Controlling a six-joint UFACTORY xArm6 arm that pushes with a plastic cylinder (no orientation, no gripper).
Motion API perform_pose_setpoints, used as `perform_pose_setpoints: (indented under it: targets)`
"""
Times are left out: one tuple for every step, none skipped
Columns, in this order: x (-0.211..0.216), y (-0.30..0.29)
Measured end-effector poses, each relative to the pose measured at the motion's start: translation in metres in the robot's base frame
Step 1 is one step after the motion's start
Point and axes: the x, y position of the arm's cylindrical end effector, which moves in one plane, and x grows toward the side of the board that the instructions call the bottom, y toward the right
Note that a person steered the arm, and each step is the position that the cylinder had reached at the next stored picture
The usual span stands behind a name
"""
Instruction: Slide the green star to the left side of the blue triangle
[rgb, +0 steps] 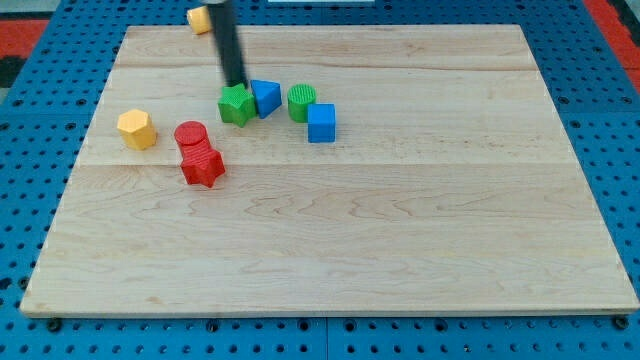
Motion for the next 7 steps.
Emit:
perform_pose_setpoints:
  targets:
    - [-0.005, 0.027]
    - [0.022, 0.079]
    - [0.029, 0.097]
    - [0.056, 0.146]
    - [0.132, 0.128]
    - [0.162, 0.035]
    - [0.163, -0.011]
